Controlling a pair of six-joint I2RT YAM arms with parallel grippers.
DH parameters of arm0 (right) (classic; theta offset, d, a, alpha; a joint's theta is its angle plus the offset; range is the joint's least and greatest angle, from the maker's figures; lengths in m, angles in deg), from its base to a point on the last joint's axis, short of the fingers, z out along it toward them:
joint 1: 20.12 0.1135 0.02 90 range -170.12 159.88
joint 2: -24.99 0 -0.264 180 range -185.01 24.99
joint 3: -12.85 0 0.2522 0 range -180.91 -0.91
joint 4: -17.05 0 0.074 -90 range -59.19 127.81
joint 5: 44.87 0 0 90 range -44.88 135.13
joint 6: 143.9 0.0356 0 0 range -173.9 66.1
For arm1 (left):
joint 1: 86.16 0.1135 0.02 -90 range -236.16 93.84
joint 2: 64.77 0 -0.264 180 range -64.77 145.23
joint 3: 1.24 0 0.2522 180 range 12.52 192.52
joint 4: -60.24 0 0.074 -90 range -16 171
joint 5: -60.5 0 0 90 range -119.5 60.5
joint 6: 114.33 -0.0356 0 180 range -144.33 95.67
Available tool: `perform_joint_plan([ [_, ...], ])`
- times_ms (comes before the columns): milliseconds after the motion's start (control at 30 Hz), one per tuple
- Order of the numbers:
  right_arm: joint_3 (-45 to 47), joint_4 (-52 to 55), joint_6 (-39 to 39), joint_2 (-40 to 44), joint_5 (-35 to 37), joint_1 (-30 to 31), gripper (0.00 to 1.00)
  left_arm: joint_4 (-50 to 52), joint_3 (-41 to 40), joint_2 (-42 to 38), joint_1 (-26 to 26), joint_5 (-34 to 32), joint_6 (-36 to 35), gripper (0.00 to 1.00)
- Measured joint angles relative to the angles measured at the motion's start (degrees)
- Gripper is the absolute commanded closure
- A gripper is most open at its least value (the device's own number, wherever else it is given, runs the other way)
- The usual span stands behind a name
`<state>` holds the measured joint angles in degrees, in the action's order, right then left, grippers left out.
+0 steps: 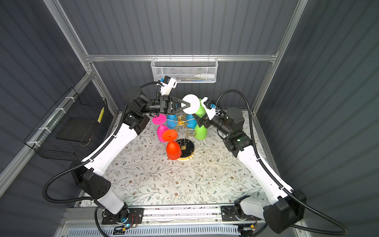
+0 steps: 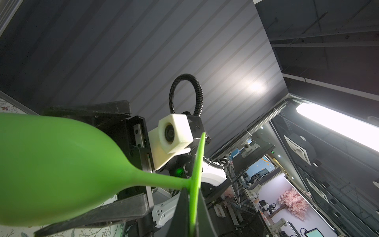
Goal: Take the wine glass off the wine glass rack
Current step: Pick up the wine glass from the wine glass rack.
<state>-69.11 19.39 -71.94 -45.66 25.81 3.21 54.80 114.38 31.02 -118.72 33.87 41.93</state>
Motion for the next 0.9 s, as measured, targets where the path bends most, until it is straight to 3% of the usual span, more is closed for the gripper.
perform_joint_plan([
  [400, 0.0, 3.8, -0.7, 0.8, 2.0, 1.4, 0.25, 2.3, -0.1, 0.1, 0.0, 0.3, -2.9, 0.72],
  [500, 0.0, 4.8, -0.6, 1.6, 2.3, 1.4, 0.27, 3.1, -0.1, 0.1, 0.0, 0.4, -4.1, 0.54],
  [667, 0.0, 6.6, -0.4, 2.6, 2.7, 1.6, 0.29, 4.6, -0.1, 0.1, 0.0, 0.3, -5.9, 0.36],
  [900, 0.0, 10.7, 0.0, 4.4, 3.3, 1.6, 0.32, 9.5, -0.3, -0.3, 2.0, -2.0, -11.6, 0.24],
])
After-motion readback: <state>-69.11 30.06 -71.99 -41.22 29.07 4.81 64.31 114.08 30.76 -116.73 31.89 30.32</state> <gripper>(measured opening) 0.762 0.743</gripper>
